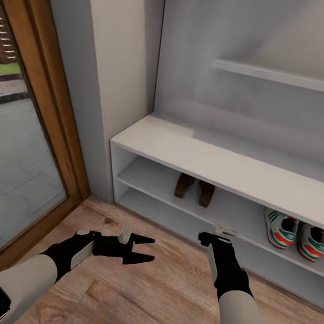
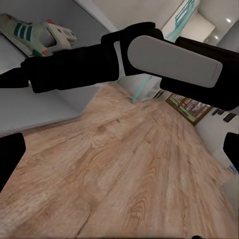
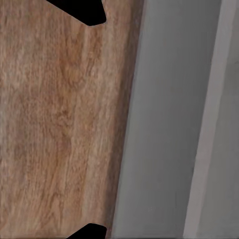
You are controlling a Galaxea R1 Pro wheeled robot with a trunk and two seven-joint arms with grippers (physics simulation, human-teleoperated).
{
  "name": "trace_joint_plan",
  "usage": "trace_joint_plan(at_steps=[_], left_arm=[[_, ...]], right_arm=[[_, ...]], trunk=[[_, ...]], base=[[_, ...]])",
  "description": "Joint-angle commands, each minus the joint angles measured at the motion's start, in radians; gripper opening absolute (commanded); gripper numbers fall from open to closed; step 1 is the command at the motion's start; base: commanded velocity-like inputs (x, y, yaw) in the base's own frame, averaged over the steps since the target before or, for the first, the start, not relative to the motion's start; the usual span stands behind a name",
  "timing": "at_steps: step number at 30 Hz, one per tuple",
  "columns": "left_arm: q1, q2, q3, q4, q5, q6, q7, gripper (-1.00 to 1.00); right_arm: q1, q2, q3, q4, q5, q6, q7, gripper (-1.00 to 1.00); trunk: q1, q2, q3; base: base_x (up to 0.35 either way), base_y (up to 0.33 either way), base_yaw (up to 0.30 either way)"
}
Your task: Pick up the two gym shoes and the two sandals from the corridor floor and place them onto the hallstand (shoe rack) in the corridor, making sure they are on the rack and not on the floor. Arrange them so the two gym shoes are next to each other and the two sandals are next to each other.
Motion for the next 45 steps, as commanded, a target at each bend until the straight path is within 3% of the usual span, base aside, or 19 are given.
trace_joint_plan(at_steps=[1,19,41,45], left_arm=[[-0.001,0.001,-0.009,0.0,0.009,-0.003,0.0,1.0],[-0.001,0.002,-0.008,0.001,0.009,-0.002,0.0,1.0],[-0.001,0.005,-0.008,0.002,0.009,-0.003,0.0,1.0],[-0.001,0.004,-0.008,0.002,0.009,-0.003,0.0,1.0]], right_arm=[[0.0,0.001,-0.003,-0.001,0.01,0.006,0.003,1.0],[0.001,0.002,-0.004,-0.012,0.006,0.006,0.005,1.0],[0.001,0.004,0.0,-0.009,0.006,0.003,0.006,1.0],[0.001,0.004,0.0,-0.007,0.006,0.003,0.007,1.0]], trunk=[[-0.001,0.0,-0.001],[-0.001,0.0,-0.001],[-0.001,0.0,-0.001],[-0.003,0.001,0.015]], base=[[-0.336,0.0,0.0],[-0.333,0.0,0.0],[-0.012,0.0,0.0],[0.0,0.0,0.0]])
